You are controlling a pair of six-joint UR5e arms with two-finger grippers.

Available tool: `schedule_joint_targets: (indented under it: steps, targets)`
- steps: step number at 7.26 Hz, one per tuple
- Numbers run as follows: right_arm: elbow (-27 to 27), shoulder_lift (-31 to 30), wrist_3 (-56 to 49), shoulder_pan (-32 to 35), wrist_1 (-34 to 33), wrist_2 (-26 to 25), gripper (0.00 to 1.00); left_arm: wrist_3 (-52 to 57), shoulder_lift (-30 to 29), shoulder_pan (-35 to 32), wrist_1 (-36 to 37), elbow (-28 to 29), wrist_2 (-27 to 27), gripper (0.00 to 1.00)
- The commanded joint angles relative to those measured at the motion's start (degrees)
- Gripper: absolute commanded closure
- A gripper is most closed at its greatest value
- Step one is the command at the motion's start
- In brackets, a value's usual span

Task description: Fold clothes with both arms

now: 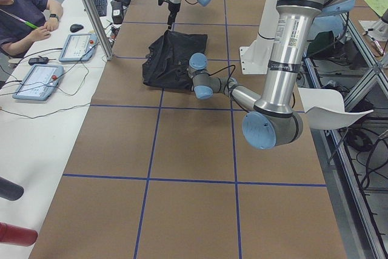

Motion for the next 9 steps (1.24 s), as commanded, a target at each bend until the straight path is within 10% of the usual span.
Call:
schedule_joint_targets:
  steps: [1, 7, 9]
  targets:
    - [-0.08, -0.13, -1.23, 0.0, 0.0, 0.0, 0.02, 9.88, -2.43, -6.39, 2.82, 2.88, 0.06, 1.0]
    - [0.53, -0.22, -1.85, 0.0, 0.09, 0.09, 0.01, 29.35, -37.99, -18.82, 0.58, 53.8, 4.08, 1.0]
    - [0.62, -0.48, -1.85, 0.0, 0.09, 0.09, 0.01, 32.88, -40.95, -19.61, -4.97, 60.92, 3.67, 1.0]
